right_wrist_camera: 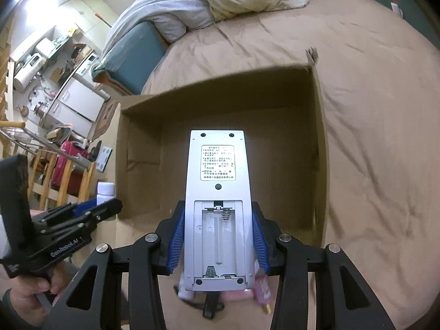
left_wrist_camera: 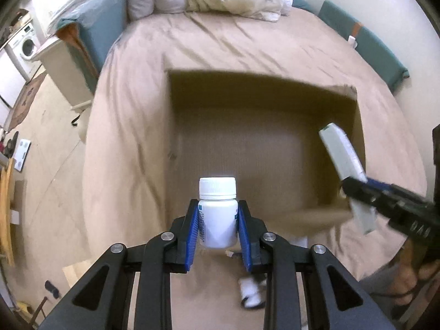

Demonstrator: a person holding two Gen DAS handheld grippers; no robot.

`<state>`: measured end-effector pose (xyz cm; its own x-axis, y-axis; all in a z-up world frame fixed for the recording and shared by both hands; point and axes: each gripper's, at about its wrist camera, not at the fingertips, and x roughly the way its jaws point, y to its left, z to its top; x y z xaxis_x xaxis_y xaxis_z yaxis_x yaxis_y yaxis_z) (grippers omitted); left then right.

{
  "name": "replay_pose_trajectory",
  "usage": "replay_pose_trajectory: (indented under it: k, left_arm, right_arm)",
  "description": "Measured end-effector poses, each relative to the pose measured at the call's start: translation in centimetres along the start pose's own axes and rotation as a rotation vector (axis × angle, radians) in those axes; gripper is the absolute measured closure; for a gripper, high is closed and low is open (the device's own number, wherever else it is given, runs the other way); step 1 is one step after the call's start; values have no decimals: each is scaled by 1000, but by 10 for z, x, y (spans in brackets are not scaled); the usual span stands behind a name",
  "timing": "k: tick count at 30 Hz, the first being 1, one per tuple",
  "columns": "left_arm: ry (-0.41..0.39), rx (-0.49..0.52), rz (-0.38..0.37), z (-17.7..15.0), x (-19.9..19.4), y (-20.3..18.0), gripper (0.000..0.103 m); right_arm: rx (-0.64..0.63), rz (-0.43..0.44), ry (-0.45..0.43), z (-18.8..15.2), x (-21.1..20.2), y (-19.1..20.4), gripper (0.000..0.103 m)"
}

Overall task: Organize rigid objects
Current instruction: 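Carry the pill bottle and white remote into the box and release both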

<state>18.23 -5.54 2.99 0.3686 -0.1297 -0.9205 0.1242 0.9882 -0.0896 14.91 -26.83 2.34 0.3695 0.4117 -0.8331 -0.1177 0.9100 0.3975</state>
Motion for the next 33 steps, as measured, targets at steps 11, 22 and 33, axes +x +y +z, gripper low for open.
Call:
replay_pose_trajectory:
  k: [11, 22, 33]
  left_arm:
    - [-67, 109, 108, 7, 62, -19, 79]
    - [2, 163, 155, -1, 105, -21, 79]
    - [22, 144, 139, 5, 112, -18, 79]
  right_arm:
    - [-52, -96, 0, 25, 55, 2, 57]
    - [-181, -244, 19, 6, 91, 7, 57]
    - [-176, -209, -55, 10, 71, 17, 43]
